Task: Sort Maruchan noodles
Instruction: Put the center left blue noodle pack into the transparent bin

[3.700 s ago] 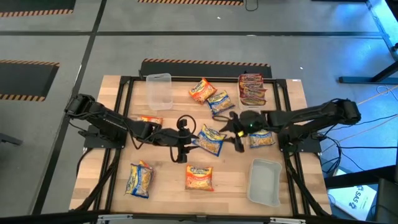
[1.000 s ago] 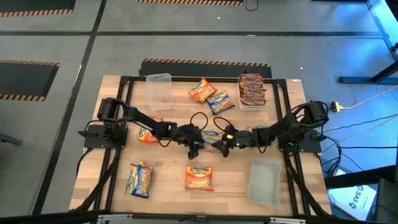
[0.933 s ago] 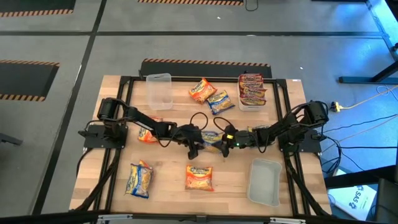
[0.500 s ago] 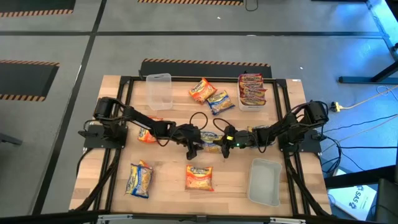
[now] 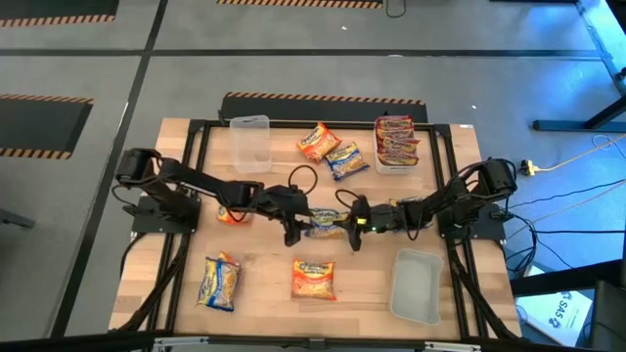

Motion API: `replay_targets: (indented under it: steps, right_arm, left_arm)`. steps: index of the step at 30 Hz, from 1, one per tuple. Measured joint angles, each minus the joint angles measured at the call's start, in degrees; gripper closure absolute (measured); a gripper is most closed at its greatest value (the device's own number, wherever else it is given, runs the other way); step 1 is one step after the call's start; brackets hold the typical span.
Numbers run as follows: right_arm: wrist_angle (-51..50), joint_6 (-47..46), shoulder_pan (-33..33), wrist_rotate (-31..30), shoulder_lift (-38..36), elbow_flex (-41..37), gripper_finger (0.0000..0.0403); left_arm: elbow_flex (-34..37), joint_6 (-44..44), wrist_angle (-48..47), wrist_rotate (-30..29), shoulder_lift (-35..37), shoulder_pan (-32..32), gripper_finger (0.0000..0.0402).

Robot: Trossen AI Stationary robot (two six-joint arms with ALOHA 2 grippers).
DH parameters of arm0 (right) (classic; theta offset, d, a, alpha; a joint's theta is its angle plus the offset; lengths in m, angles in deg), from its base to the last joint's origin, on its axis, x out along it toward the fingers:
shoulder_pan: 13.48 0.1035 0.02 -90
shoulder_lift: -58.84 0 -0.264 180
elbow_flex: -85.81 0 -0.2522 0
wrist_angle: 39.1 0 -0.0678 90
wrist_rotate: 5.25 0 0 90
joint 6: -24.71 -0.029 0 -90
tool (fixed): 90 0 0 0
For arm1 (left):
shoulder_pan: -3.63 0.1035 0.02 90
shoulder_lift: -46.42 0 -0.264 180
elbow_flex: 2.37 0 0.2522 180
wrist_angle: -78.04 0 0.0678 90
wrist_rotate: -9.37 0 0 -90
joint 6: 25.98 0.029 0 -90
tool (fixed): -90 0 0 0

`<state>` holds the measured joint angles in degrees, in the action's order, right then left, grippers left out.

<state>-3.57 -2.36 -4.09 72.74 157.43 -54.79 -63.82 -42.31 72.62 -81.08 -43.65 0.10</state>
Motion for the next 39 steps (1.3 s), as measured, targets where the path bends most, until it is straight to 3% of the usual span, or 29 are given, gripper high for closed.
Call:
replay_targets:
  steps: [10, 15, 26, 39]
  right_arm:
    - [-4.1, 12.6, 0.0, 2.6, 0.0, 6.8, 0.04]
    - [-7.8, 17.3, 0.0, 3.7, 0.0, 10.9, 0.04]
    - [-16.6, 22.5, 0.0, 5.6, 0.0, 18.1, 0.04]
    - [-20.1, 22.2, 0.0, 5.6, 0.0, 20.8, 0.0395]
  left_arm:
    - [-1.6, 0.0, 1.6, 4.6, 1.1, 1.8, 0.0108]
    - [-2.1, -1.1, -2.4, 4.9, 1.2, 1.7, 0.0095]
    - [-2.0, -2.7, -8.0, 6.0, 1.1, 1.7, 0.0126]
    - [-2.0, -2.2, -10.9, 6.9, 1.1, 1.6, 0.0249]
